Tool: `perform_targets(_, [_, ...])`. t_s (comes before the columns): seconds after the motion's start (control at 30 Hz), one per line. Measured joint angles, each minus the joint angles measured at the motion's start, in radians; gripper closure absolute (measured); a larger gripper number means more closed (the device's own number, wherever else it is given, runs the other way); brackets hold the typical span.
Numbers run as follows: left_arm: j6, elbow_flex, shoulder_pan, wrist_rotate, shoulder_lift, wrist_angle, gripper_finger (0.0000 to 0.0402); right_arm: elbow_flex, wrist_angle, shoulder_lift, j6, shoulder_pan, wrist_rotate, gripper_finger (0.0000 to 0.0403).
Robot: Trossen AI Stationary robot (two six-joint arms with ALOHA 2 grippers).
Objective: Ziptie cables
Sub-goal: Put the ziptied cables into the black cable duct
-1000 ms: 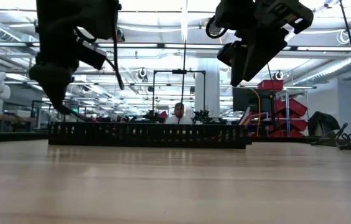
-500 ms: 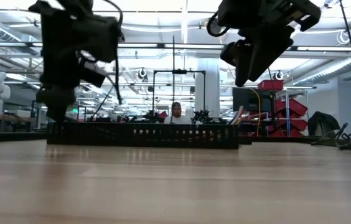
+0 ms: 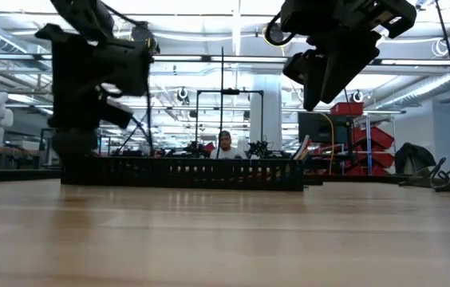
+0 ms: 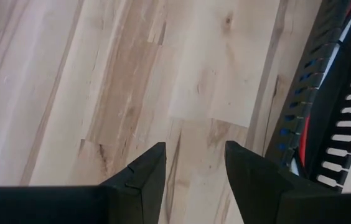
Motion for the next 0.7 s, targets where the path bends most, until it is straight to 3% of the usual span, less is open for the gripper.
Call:
perform_targets(0.27, [0.027, 0.092, -0.076, 0.200, 0.000, 0.233, 0.0176, 0.000, -0.020, 0.000, 0.000, 0.000, 0.003, 0.0248])
perform_targets(0.37, [0.024, 0.124, -0.102, 0.214, 0.000, 0.235, 0.0176, 0.000, -0.023, 0.000, 0.000, 0.000, 0.003, 0.0248])
perform_targets(0.53, [-0.001, 0.245, -0.150, 0.079, 0.000, 0.031, 0.0176, -0.002, 0.056, 0.000, -0.050, 0.000, 0.003, 0.0248])
perform_targets(0.7, [-0.037, 0.390, -0.205, -0.075, 0.000, -0.191, 0.0176, -0.038, 0.488, 0.027, -0.054, -0.005, -0.001, 0.0249])
